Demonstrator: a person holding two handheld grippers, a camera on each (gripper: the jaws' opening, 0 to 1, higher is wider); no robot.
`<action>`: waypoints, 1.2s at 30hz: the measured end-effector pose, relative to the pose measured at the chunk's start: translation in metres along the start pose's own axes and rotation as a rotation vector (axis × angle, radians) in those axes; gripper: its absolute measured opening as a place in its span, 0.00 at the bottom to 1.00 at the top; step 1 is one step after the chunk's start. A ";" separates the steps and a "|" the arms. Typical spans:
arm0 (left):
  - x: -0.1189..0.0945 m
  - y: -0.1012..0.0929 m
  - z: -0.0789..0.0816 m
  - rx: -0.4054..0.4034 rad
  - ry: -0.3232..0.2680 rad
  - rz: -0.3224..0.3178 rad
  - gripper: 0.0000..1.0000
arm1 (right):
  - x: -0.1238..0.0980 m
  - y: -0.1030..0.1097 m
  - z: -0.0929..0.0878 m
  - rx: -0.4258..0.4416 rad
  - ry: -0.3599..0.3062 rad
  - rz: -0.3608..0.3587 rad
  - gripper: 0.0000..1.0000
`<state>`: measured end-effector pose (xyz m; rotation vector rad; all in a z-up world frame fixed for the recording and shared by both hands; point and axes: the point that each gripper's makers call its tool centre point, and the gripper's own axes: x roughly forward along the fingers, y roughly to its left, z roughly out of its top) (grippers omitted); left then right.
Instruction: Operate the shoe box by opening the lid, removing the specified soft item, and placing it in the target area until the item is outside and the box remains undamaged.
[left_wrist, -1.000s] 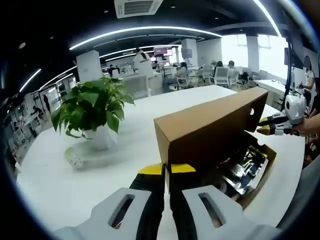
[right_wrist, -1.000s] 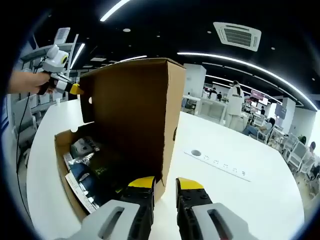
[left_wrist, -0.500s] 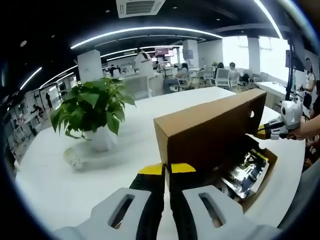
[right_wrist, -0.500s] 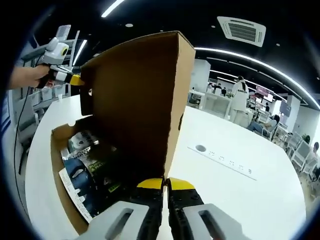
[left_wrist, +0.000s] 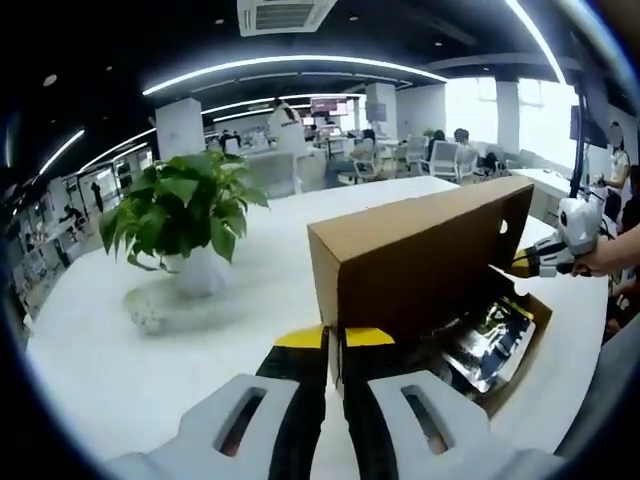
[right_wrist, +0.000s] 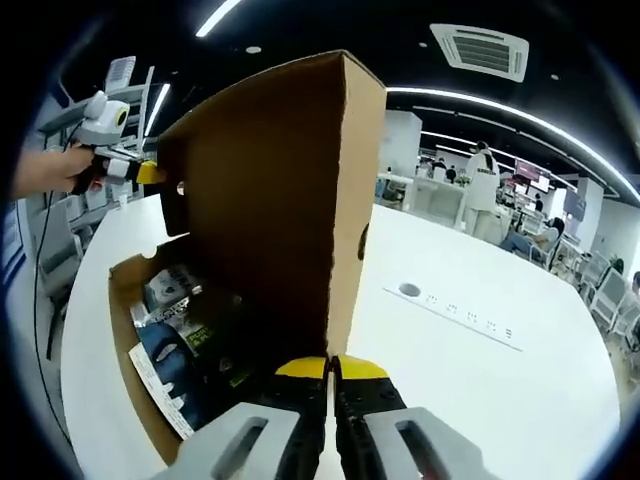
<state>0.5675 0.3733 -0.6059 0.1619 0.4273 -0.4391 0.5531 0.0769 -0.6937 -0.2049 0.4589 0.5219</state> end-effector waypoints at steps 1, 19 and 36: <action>0.000 0.000 -0.006 -0.003 0.012 0.000 0.02 | -0.001 0.001 -0.001 0.002 0.002 0.001 0.00; 0.029 0.012 -0.055 -0.077 0.118 0.065 0.05 | -0.017 0.013 -0.003 0.037 -0.013 0.018 0.00; 0.062 0.014 -0.041 -0.034 0.069 0.025 0.01 | -0.017 0.011 -0.004 0.035 0.012 0.012 0.00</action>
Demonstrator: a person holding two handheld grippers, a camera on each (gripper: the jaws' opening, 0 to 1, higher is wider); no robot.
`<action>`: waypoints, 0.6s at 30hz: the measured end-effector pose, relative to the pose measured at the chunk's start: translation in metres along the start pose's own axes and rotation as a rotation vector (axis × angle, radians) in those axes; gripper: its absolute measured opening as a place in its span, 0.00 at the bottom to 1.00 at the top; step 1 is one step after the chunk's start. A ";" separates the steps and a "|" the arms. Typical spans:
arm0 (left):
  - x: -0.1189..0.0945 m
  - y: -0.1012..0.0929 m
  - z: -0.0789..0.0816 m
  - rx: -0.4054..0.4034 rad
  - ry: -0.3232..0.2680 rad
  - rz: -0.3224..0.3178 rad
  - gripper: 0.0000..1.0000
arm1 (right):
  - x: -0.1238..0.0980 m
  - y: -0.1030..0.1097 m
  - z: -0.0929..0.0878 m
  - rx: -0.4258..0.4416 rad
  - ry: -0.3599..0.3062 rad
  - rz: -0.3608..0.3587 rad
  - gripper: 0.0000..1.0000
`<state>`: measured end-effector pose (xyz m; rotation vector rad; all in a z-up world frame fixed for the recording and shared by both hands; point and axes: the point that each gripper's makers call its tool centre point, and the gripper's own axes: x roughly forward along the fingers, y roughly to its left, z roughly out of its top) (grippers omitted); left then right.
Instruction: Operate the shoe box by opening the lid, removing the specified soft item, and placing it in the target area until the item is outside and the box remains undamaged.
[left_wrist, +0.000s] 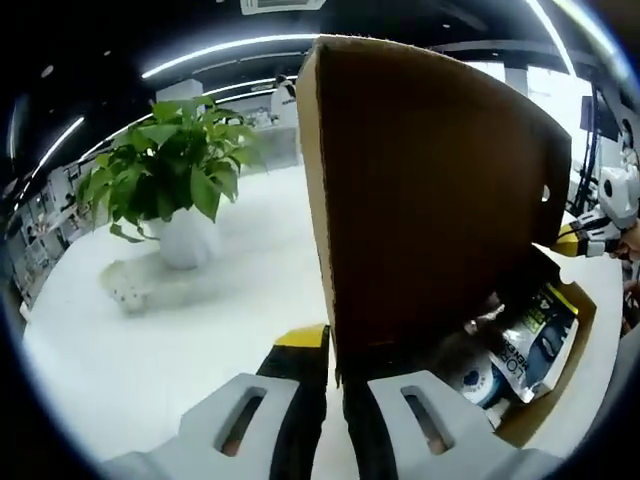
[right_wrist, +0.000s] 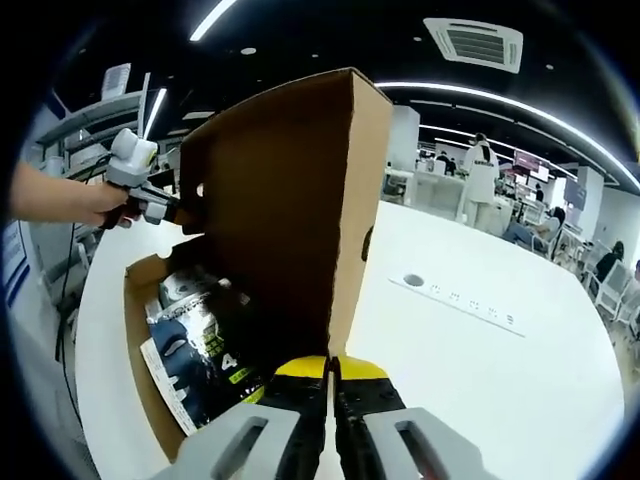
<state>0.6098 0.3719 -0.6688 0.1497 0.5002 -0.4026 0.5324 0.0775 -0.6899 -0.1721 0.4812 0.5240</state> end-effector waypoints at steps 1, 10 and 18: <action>0.000 0.001 0.000 -0.011 -0.002 0.001 0.01 | 0.000 0.000 0.000 0.000 -0.001 0.000 0.00; -0.003 0.002 -0.001 -0.120 -0.009 0.024 0.01 | 0.001 -0.001 0.003 0.013 0.001 0.001 0.00; -0.001 0.003 0.000 -0.068 0.025 0.006 0.00 | 0.004 -0.003 0.005 0.098 -0.014 -0.014 0.00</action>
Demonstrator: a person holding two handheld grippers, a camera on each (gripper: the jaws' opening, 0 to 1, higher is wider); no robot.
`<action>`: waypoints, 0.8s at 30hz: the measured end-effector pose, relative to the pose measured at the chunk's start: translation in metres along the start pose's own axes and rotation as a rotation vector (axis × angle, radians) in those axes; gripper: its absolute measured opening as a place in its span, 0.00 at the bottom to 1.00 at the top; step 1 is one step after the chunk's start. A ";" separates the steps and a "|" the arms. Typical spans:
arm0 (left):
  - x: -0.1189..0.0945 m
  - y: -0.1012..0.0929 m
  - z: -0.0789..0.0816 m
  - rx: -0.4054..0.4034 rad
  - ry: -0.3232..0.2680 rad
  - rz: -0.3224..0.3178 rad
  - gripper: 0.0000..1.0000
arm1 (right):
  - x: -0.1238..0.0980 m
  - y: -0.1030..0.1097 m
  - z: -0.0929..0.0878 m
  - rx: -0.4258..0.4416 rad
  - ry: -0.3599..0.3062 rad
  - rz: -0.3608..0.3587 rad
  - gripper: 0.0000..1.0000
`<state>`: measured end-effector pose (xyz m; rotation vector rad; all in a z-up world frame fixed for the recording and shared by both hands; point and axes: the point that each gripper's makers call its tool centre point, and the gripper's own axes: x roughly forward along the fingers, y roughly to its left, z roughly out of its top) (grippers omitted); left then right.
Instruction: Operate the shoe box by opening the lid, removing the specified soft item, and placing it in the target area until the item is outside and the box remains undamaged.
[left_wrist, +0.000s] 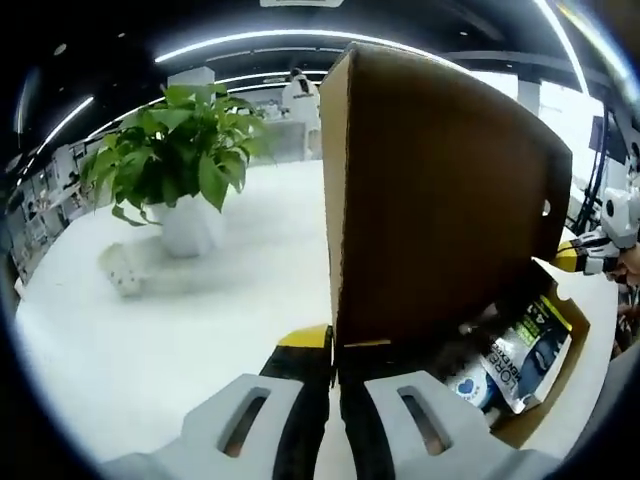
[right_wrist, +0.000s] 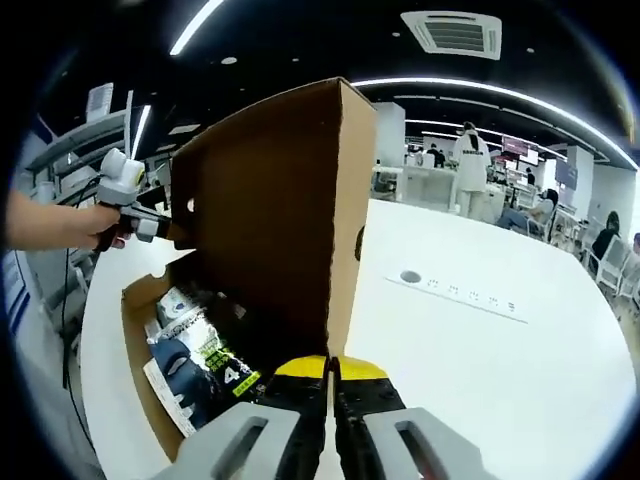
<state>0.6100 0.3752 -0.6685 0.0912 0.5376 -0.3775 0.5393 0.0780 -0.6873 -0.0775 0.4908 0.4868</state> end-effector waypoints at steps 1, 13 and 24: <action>0.000 0.000 0.000 0.001 0.002 -0.001 0.00 | 0.000 0.000 0.000 0.000 -0.001 -0.001 0.00; 0.007 0.002 0.002 -0.031 0.028 -0.006 0.00 | 0.004 -0.007 0.008 0.043 -0.018 -0.008 0.00; 0.016 0.005 0.007 -0.071 0.043 0.001 0.00 | 0.011 -0.014 0.018 0.098 -0.034 -0.024 0.00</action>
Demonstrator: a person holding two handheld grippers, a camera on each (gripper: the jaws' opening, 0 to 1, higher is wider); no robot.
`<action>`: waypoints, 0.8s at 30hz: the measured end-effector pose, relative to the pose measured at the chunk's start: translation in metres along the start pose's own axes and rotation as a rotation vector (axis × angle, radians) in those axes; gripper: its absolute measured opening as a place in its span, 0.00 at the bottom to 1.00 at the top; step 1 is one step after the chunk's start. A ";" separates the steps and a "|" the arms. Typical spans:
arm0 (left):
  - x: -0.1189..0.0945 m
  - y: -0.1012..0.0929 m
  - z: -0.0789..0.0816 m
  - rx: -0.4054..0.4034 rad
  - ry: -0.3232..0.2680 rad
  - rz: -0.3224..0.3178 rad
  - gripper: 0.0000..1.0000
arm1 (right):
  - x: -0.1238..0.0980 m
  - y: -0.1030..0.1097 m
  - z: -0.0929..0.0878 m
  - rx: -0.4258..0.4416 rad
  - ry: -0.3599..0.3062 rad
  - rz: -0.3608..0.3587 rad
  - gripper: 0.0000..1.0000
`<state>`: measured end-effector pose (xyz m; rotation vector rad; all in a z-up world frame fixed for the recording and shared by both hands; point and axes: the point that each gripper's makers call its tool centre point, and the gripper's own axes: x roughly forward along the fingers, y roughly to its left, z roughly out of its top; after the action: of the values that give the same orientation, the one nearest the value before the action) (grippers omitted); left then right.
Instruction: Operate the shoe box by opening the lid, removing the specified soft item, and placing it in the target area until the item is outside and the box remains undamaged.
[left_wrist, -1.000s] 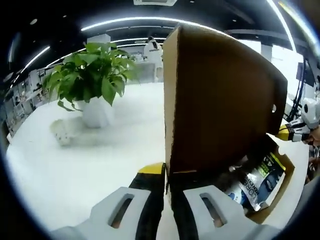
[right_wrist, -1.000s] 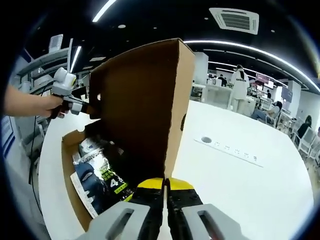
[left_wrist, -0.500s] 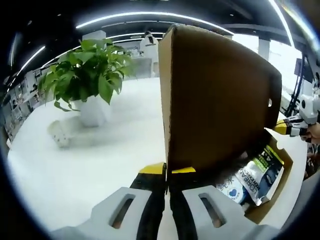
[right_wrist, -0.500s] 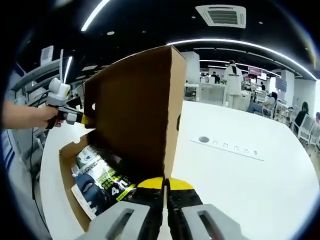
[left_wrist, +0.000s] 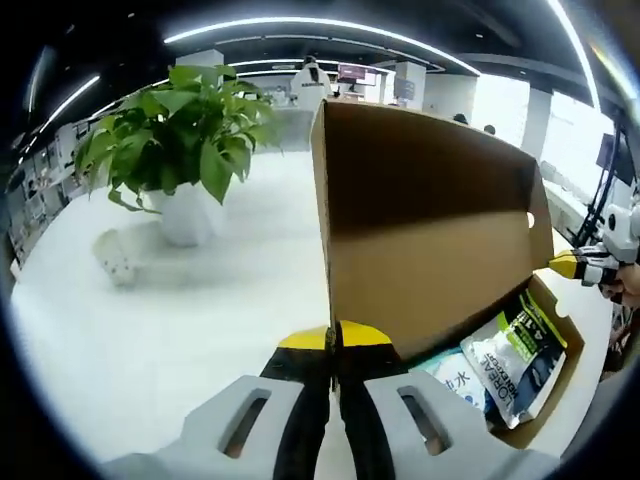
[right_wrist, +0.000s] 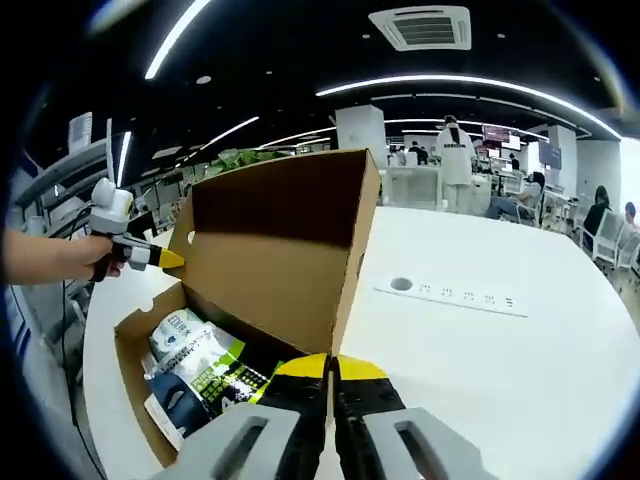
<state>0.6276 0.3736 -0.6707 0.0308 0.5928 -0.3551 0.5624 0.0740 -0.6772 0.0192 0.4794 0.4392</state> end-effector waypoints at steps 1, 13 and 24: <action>0.000 0.000 0.000 0.000 0.003 -0.001 0.00 | 0.000 0.000 0.000 0.002 -0.001 -0.002 0.00; 0.009 0.004 0.000 -0.034 0.016 -0.013 0.00 | 0.007 -0.006 0.006 0.146 -0.016 -0.032 0.00; 0.022 0.008 -0.002 -0.090 0.052 -0.008 0.00 | 0.014 -0.012 0.009 0.267 0.026 -0.062 0.00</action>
<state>0.6460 0.3741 -0.6846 -0.0490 0.6600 -0.3359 0.5819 0.0698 -0.6767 0.2557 0.5604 0.3132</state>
